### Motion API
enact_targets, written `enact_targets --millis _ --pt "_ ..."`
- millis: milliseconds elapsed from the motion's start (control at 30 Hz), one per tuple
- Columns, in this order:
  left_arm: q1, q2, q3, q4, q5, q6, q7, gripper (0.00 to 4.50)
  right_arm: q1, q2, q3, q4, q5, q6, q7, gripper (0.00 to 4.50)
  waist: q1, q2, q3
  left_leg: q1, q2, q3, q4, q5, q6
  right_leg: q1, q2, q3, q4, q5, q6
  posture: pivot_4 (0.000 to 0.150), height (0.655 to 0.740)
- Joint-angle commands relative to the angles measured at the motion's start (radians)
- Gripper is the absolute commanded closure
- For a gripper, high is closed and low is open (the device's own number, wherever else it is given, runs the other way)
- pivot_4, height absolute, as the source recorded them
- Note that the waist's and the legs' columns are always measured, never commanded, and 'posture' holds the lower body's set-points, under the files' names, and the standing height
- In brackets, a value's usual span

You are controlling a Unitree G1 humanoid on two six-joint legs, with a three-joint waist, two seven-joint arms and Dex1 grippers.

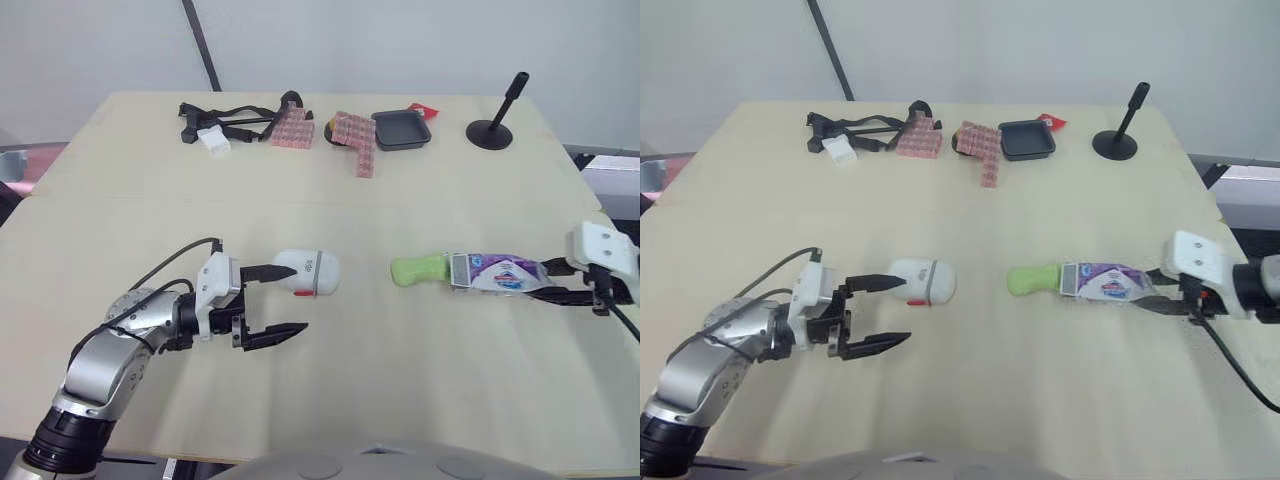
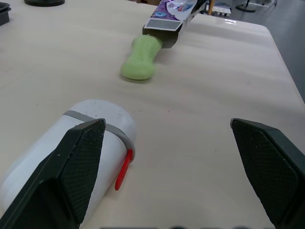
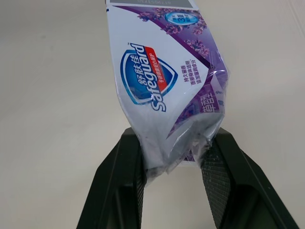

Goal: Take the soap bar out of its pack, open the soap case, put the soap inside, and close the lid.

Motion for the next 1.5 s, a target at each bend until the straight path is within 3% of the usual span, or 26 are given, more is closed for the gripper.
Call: enact_targets --millis 33,167,433,600,767,1067,1433,1500 --pt "-0.002 -0.001 0.011 -0.009 -0.010 -0.016 -0.006 0.00 0.023 -0.007 -0.112 -0.015 0.041 0.029 0.009 2.84 0.000 0.000 0.000 0.000 0.000 0.000 0.000 0.000 0.000 0.000 0.000 0.000 0.000 0.000 0.000 0.150 0.7400" --pt "-0.004 -0.007 0.000 -0.015 -0.005 -0.015 -0.003 0.00 0.022 0.064 -0.207 0.035 0.096 0.118 -0.077 2.84 0.002 0.000 0.000 0.000 0.000 0.000 0.000 0.000 0.000 0.000 0.000 0.000 0.000 0.000 0.000 0.150 0.7400" --pt "-0.001 -0.012 -0.001 -0.019 -0.002 -0.014 0.002 0.00 -0.016 0.287 -0.266 -0.043 0.075 0.340 -0.510 2.84 0.006 0.002 -0.001 -0.001 0.000 0.000 0.001 0.000 0.000 -0.001 0.000 0.000 0.001 0.000 0.000 0.150 0.7400" --pt "0.004 -0.015 -0.002 -0.032 -0.007 -0.011 0.008 0.00 -0.138 0.612 -0.319 -0.230 0.064 0.539 -0.991 2.84 0.001 0.003 -0.002 0.000 0.001 0.001 0.001 0.000 0.000 -0.003 0.001 0.001 0.002 0.000 0.000 0.150 0.7400" --pt "-0.003 -0.020 -0.019 -0.041 -0.007 -0.015 0.004 0.00 -0.180 0.763 -0.274 -0.316 0.025 0.660 -1.192 2.84 0.006 0.009 -0.005 0.001 -0.001 0.002 0.000 0.004 -0.008 -0.009 0.000 0.003 0.005 0.000 0.001 0.150 0.7400" --pt "-0.014 -0.025 -0.021 -0.034 -0.002 -0.028 0.004 0.00 -0.175 0.780 -0.160 -0.291 -0.012 0.665 -1.256 2.84 -0.003 0.009 -0.005 0.003 -0.002 0.004 -0.009 0.008 -0.016 -0.005 0.001 0.005 0.002 0.003 0.006 0.150 0.7400" --pt "0.004 -0.022 -0.021 -0.045 0.003 -0.035 0.017 0.00 -0.196 0.789 -0.172 -0.242 0.017 0.636 -1.256 2.84 -0.007 0.009 -0.005 0.013 -0.002 0.003 -0.019 0.010 -0.021 0.004 0.003 0.005 -0.002 0.003 0.006 0.150 0.7400" --pt "0.008 -0.020 -0.019 -0.046 0.003 -0.036 0.018 0.00 -0.195 0.790 -0.177 -0.236 0.021 0.635 -1.257 2.28 -0.007 0.009 -0.005 0.013 -0.002 0.003 -0.019 0.010 -0.021 0.005 0.003 0.005 -0.003 0.003 0.006 0.150 0.7400"
